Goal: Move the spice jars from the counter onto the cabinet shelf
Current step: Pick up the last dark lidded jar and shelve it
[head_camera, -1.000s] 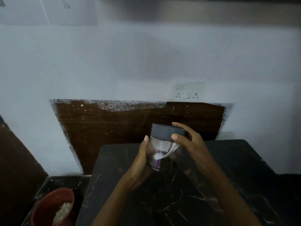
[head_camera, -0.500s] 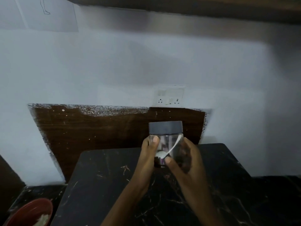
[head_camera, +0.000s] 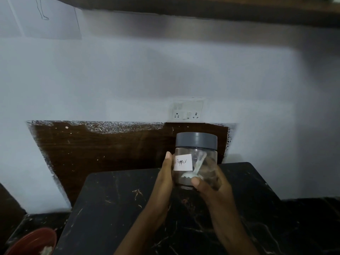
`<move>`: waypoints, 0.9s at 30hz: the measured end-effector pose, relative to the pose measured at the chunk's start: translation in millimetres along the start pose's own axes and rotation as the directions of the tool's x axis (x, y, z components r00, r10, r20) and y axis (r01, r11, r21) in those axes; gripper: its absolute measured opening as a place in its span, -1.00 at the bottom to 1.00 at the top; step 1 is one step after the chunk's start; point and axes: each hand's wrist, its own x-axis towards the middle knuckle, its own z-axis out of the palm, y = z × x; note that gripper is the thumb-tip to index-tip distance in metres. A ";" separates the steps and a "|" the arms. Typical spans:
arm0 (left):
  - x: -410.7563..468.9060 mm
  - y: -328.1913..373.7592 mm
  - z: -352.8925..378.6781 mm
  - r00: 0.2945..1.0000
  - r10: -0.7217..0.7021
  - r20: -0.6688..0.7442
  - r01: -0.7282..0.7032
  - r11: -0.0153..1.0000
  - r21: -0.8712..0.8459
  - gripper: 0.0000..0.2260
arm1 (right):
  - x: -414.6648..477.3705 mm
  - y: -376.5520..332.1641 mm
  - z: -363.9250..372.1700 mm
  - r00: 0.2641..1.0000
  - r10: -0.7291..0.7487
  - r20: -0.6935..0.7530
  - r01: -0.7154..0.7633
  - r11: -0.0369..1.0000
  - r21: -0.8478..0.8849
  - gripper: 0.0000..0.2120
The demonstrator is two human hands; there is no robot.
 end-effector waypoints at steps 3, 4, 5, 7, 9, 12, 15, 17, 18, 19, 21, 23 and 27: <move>0.3 0.5 3.5 0.997 -0.047 0.054 0.051 0.996 -0.072 -0.39 | 2.0 2.8 -0.8 0.998 0.016 0.058 -0.024 0.990 0.141 -0.05; -0.6 0.3 4.9 0.998 -0.036 0.060 0.040 0.997 -0.065 -0.40 | 2.6 4.4 -2.1 0.996 0.019 0.082 -0.033 0.984 0.176 0.00; -1.4 0.5 5.8 0.998 -0.024 0.061 0.028 0.998 -0.059 -0.41 | 2.7 4.6 -2.5 0.994 0.023 0.109 -0.045 0.979 0.199 0.04; -2.8 1.9 5.5 0.999 0.000 0.047 0.001 0.999 -0.034 -0.42 | 2.7 3.9 -2.9 0.989 0.010 0.146 -0.040 0.979 0.200 0.06; -4.6 4.3 4.4 0.999 0.010 0.041 -0.010 1.000 -0.013 -0.42 | 4.6 3.0 -4.3 0.989 0.001 0.147 -0.033 0.977 0.213 -0.08; -9.1 7.4 4.7 0.999 0.044 0.016 -0.045 0.999 0.027 -0.44 | 8.6 2.0 -9.0 0.994 -0.033 0.106 0.005 0.966 0.258 -0.34; -9.4 8.2 6.8 0.993 0.103 -0.050 -0.097 0.989 0.111 -0.43 | 8.2 -1.6 -10.6 0.995 -0.029 0.094 0.008 0.975 0.222 -0.32; -10.3 9.9 7.0 0.990 0.138 -0.040 -0.128 0.974 0.187 -0.40 | 7.0 -2.6 -10.8 0.995 -0.019 0.097 0.002 0.984 0.176 -0.34; -10.6 11.0 6.0 0.989 0.147 -0.023 -0.139 0.969 0.205 -0.40 | 6.4 -3.0 -11.7 0.996 -0.017 0.092 0.002 0.987 0.161 -0.41; -11.5 13.1 4.3 0.990 0.142 0.009 -0.140 0.969 0.206 -0.39 | 5.2 -4.7 -12.1 0.996 -0.014 0.086 0.000 0.987 0.158 -0.47; -13.9 18.7 1.4 0.991 0.117 0.067 -0.128 0.973 0.194 -0.39 | 3.5 -8.0 -13.7 0.995 -0.016 0.096 0.001 0.988 0.154 -0.48; -14.9 23.5 -1.8 0.987 0.119 0.107 -0.142 0.961 0.238 -0.41 | 2.0 -11.0 -15.2 0.994 -0.035 0.107 0.018 0.988 0.151 -0.41; -15.3 26.7 -6.4 0.978 0.126 0.164 -0.175 0.929 0.327 -0.47 | 0.1 -15.7 -16.2 0.992 -0.063 0.105 0.048 0.989 0.141 -0.31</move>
